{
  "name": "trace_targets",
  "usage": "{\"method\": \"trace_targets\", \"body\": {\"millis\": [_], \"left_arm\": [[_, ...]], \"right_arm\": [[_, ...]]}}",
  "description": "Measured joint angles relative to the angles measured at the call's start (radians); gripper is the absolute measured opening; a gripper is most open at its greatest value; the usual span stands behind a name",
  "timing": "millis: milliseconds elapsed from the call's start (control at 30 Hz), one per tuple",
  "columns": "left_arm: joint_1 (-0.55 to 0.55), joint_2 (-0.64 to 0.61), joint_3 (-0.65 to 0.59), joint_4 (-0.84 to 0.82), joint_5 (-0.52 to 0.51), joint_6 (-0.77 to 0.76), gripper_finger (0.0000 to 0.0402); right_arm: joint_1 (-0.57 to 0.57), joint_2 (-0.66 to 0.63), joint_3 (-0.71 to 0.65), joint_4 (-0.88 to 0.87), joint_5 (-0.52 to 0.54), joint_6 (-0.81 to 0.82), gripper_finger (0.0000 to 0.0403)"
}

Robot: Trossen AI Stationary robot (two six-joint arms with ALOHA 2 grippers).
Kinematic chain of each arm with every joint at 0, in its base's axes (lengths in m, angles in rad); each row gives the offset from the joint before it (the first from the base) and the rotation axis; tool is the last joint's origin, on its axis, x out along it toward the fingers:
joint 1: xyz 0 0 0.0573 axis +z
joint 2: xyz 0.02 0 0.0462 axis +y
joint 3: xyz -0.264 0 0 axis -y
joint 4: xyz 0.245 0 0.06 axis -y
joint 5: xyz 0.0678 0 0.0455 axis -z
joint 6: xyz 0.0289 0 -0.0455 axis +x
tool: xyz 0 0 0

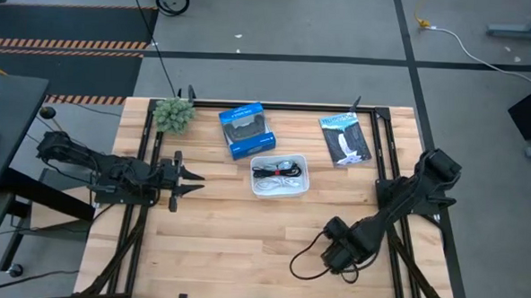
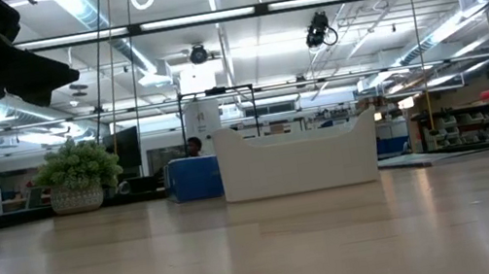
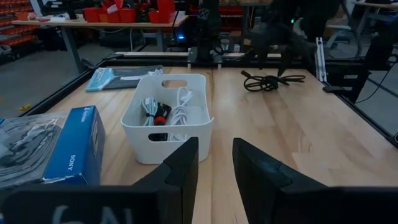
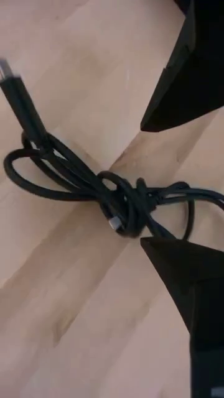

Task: Pick and place USB-C Cables
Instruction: Put the black charger cable into the white bin

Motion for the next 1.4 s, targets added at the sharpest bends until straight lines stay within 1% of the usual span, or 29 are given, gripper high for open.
{"method": "trace_targets", "body": {"millis": [133, 267, 367, 500, 767, 867, 1033, 1200, 1267, 1400], "left_arm": [[0.0, 0.0, 0.0, 0.0, 0.0, 0.0, 0.0107], [0.0, 0.0, 0.0, 0.001, 0.0, 0.0, 0.0107], [0.0, 0.0, 0.0, 0.001, 0.0, 0.0, 0.0107], [0.0, 0.0, 0.0, 0.0, 0.0, 0.0, 0.0107], [0.0, 0.0, 0.0, -0.002, 0.0, 0.0, 0.0107], [0.0, 0.0, 0.0, -0.002, 0.0, 0.0, 0.0107], [0.0, 0.0, 0.0, -0.002, 0.0, 0.0, 0.0107], [0.0, 0.0, 0.0, -0.002, -0.002, 0.0, 0.0107], [0.0, 0.0, 0.0, -0.002, -0.003, 0.0, 0.0107], [0.0, 0.0, 0.0, -0.002, -0.003, 0.0, 0.0107]], "right_arm": [[-0.028, 0.045, 0.0, 0.039, -0.068, -0.061, 0.0314], [-0.048, 0.08, 0.0, 0.075, -0.108, -0.102, 0.0315], [-0.057, 0.108, 0.0, 0.075, -0.136, -0.129, 0.0303], [-0.068, 0.125, 0.0, 0.086, -0.166, -0.167, 0.0269], [-0.078, 0.122, 0.0, 0.082, -0.166, -0.221, 0.0162], [-0.078, 0.121, 0.001, 0.084, -0.165, -0.227, 0.0135], [-0.086, 0.12, 0.004, 0.083, -0.173, -0.229, 0.0128], [-0.126, 0.122, 0.063, 0.083, -0.175, -0.272, 0.0128], [-0.15, 0.122, 0.094, 0.082, -0.144, -0.304, 0.0128], [-0.19, 0.122, 0.153, 0.078, -0.044, -0.374, 0.0128]]}}
